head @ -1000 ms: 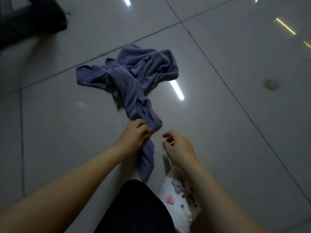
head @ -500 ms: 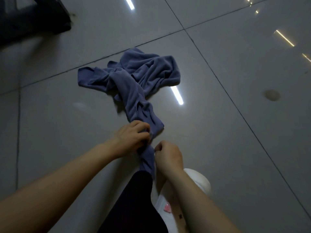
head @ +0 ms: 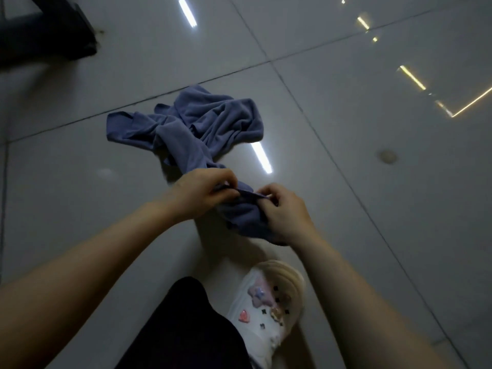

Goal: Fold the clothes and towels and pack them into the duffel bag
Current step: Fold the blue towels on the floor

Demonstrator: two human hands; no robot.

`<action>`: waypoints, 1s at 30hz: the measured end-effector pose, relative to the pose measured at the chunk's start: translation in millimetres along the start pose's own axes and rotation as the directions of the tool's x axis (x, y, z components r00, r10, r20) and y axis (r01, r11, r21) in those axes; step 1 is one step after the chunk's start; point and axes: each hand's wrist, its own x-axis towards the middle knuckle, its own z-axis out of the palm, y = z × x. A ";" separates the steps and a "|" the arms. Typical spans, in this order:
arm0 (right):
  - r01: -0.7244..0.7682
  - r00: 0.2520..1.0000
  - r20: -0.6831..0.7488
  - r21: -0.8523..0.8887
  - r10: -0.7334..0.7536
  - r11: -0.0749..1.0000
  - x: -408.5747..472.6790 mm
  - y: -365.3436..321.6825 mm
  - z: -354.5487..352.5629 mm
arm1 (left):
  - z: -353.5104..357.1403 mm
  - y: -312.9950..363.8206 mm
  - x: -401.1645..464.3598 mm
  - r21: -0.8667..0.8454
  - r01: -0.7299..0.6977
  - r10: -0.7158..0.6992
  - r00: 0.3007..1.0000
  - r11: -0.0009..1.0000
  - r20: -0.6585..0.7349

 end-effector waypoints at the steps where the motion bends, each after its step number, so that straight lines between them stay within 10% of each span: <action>1: 0.035 0.999 -0.014 -0.041 -0.036 0.999 -2.0 -9.2 -17.4 | -9.4 6.0 4.4 0.014 -0.021 0.020 0.999 1.000 0.035; 5: 0.137 0.983 -0.099 -0.143 -0.152 0.980 -24.2 -58.3 -93.2 | -51.7 43.4 18.0 0.178 -0.069 0.045 0.990 0.982 0.137; 17: 0.177 0.804 -0.441 -0.463 -0.398 0.869 -210.8 -185.7 -286.8 | -220.3 232.4 0.9 -0.149 -0.150 0.137 0.986 0.977 -0.089; 30: 0.187 0.521 -0.850 0.022 -0.080 0.982 -358.7 -125.4 -351.0 | -194.5 408.8 -25.6 -0.059 -0.430 0.421 0.899 0.901 -0.125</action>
